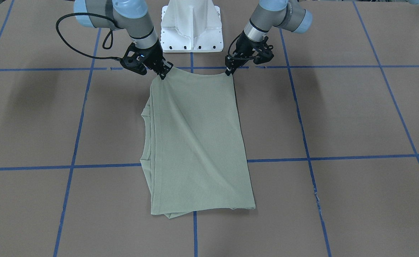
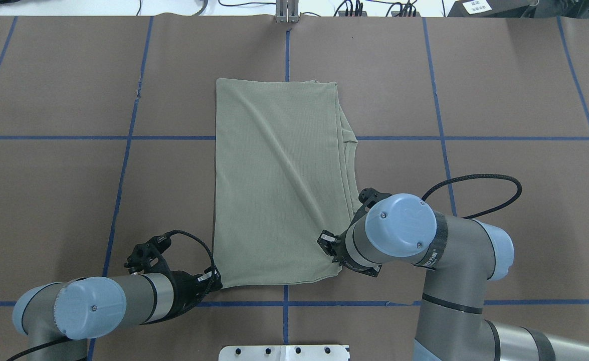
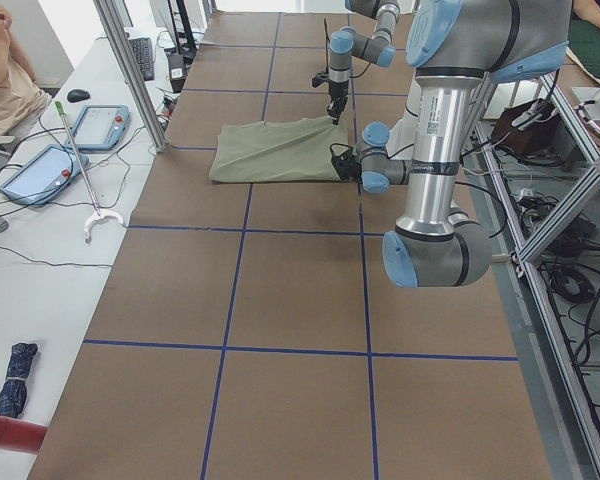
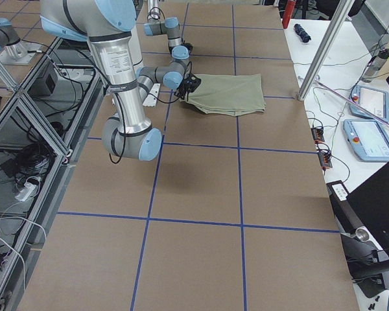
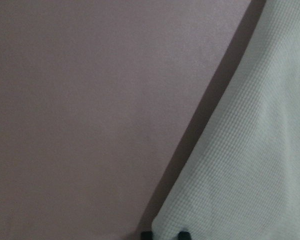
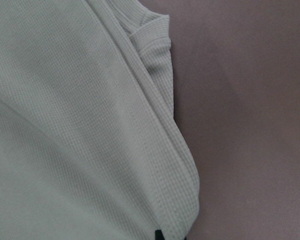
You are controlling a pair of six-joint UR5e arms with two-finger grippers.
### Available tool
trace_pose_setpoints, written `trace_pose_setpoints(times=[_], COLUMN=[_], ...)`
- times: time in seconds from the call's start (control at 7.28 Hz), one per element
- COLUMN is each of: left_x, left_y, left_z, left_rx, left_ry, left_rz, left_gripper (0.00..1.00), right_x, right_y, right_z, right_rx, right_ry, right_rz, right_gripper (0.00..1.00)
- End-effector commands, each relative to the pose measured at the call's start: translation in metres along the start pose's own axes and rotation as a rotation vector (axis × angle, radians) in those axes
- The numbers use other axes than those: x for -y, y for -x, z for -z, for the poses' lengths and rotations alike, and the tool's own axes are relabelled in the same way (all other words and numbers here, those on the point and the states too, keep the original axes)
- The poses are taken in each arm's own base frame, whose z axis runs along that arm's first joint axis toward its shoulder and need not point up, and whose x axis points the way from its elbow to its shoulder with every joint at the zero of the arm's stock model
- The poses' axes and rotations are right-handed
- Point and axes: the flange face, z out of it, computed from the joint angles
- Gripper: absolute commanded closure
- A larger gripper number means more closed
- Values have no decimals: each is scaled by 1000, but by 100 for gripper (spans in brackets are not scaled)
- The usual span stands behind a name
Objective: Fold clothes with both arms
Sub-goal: 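Grasp the nearest shirt edge with both grippers and lift it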
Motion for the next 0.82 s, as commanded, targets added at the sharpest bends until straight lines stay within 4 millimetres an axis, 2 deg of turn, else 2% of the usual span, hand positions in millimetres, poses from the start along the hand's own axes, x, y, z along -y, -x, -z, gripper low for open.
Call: trace_pose_setpoints(times=[0.0, 0.14, 0.41, 0.55, 0.69], left_x=[-1, -6, -16, -23, -28], left_y=[-6, -16, -36, -46, -56], left_z=[9, 26, 63, 81, 106], left_rx=[-14, -35, -93, -110, -125], left_ry=[5, 22, 56, 71, 88], left_rz=[-4, -5, 0, 11, 43], left_gripper=[100, 100, 100, 100, 100], right_x=[-1, -4, -24, -38, -44], right_y=[0, 0, -4, -15, -20], right_z=[0, -1, 3, 11, 33], right_rx=[2, 1, 6, 14, 48], right_ry=[-1, 2, 29, 47, 60], right_rz=[0, 2, -39, -89, -142], right_gripper=[100, 100, 100, 100, 100])
